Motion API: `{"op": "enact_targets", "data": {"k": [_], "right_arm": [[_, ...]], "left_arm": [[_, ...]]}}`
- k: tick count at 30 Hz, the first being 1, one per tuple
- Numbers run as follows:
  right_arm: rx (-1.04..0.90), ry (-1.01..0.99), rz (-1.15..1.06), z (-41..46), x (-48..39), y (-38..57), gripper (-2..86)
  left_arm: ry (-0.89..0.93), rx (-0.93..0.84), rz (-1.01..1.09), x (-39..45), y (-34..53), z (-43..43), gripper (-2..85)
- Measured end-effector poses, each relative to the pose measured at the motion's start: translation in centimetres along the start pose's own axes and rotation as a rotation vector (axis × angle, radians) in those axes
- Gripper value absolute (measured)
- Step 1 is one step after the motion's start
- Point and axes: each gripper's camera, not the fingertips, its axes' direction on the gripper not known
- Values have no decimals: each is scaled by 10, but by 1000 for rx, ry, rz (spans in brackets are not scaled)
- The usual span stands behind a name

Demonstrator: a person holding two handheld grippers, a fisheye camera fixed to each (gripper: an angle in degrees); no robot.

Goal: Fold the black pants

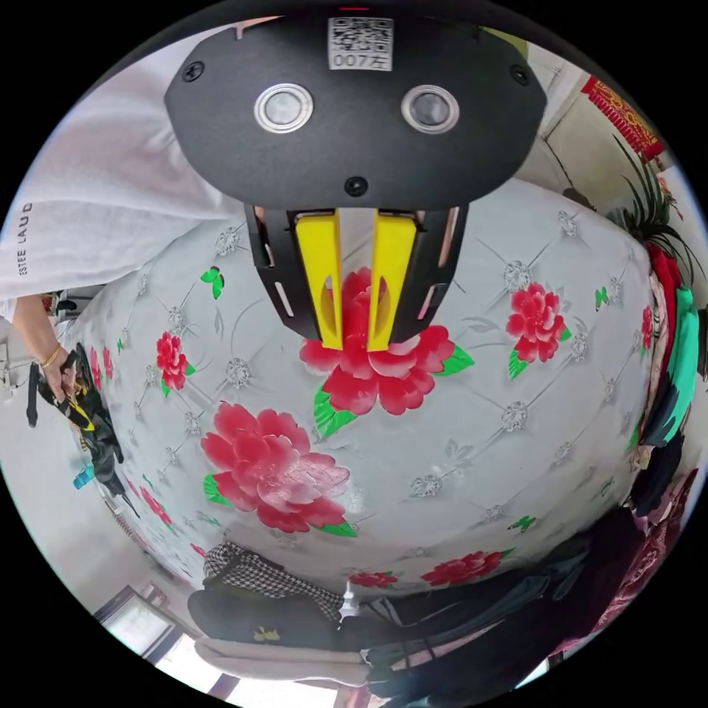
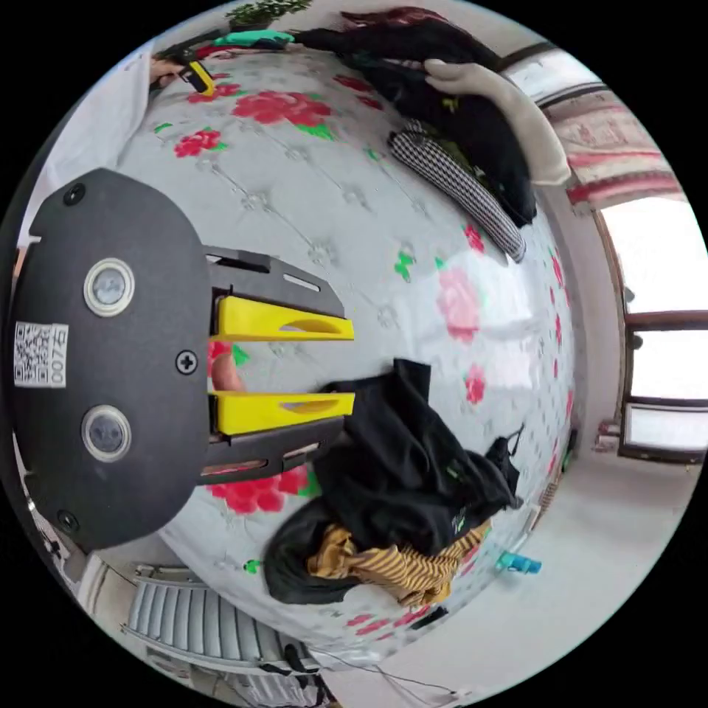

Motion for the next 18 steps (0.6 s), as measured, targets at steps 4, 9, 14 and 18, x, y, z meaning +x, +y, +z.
{"op": "enact_targets", "data": {"k": [4,9,14,18], "right_arm": [[-188,-26,47,46,49,-41,90],[-183,-60,140,71,54,-39,14],[-142,-323,-159,46,-62,-7,0],[-280,-837,-743,-17,-260,77,2]], "left_arm": [[50,1,18,-1,2,5,100],[-29,-14,65,11,4,11,98],[10,28,-9,-7,14,11,66],[193,64,-121,-47,22,10,71]]}}
